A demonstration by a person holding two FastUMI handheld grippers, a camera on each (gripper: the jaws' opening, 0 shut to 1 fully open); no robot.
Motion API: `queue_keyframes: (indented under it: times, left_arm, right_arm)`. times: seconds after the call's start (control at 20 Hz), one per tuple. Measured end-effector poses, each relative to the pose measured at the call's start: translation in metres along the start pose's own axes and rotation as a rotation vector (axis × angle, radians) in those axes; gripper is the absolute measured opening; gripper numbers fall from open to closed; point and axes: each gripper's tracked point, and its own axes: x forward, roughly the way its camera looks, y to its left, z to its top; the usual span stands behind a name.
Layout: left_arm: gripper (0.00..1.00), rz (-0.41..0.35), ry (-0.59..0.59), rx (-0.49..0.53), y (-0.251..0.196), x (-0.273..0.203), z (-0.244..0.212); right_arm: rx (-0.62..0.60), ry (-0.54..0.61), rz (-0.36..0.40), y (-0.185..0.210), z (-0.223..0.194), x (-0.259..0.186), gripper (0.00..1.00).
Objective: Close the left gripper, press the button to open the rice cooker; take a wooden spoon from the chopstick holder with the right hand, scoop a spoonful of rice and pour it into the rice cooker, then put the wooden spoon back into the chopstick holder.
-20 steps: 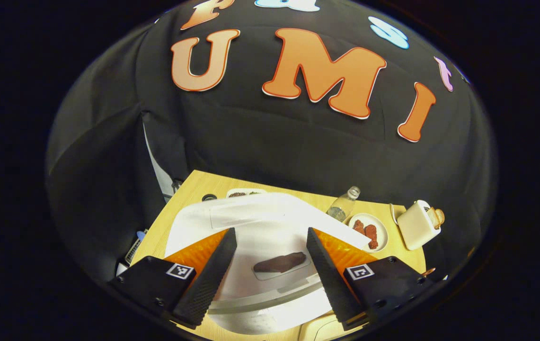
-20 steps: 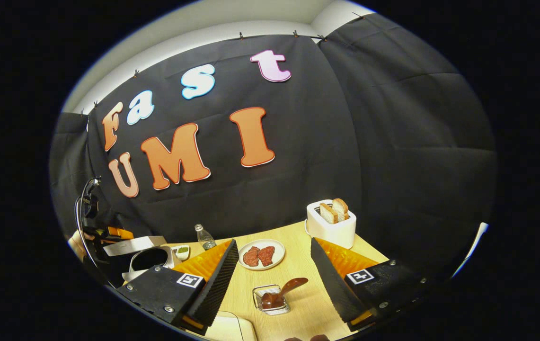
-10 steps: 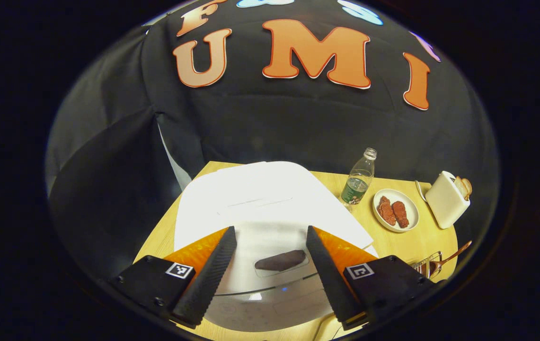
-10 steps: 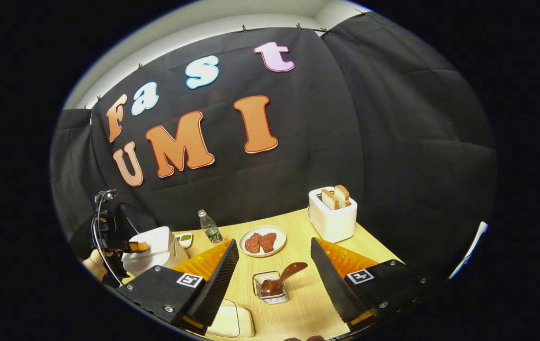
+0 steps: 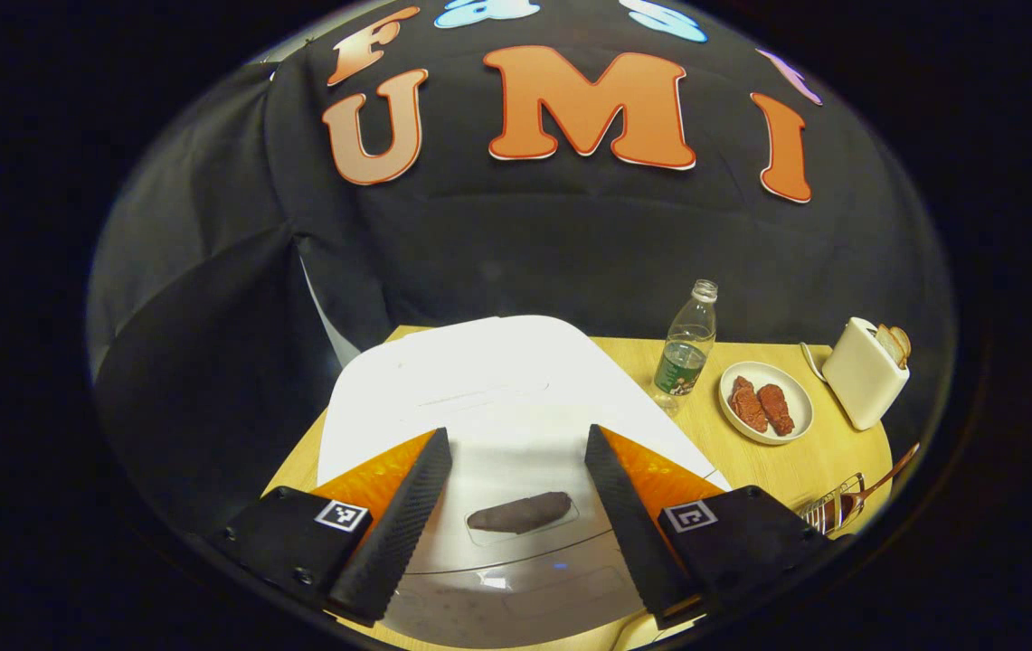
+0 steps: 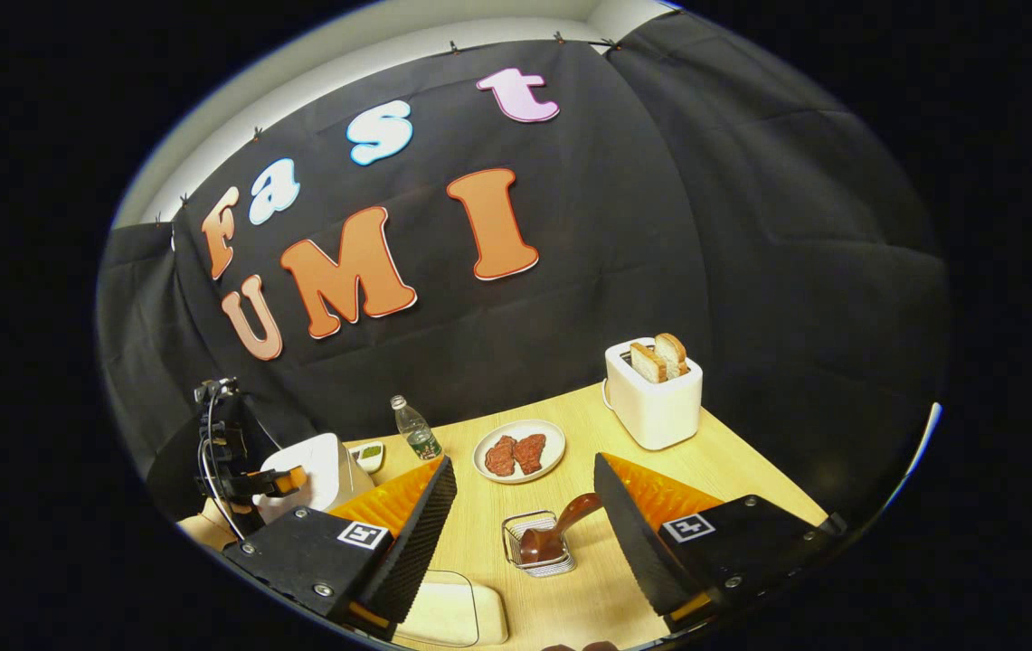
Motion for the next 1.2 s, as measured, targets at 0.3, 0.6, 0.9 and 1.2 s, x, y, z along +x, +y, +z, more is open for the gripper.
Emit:
queue_keyframes:
  times: [0.3, 0.6, 0.9, 1.2]
  left_arm:
    - [1.00, -0.070, 0.016, -0.029, 0.004, -0.029, 0.000]
    - [1.00, -0.104, -0.184, -0.064, 0.020, -0.104, 0.086]
    - [1.00, -0.077, -0.386, -0.048, 0.042, -0.200, 0.164]
    - [1.00, -0.045, -0.552, -0.064, 0.068, -0.290, 0.217]
  right_arm:
    - [-0.029, -0.052, 0.001, -0.003, 0.026, 0.003, 0.94]
    - [-0.043, -0.079, 0.018, 0.000, 0.040, 0.000, 0.94]
    - [-0.094, -0.120, 0.025, 0.006, 0.063, -0.011, 0.94]
    - [-0.164, -0.240, 0.018, 0.011, 0.120, -0.037, 0.94]
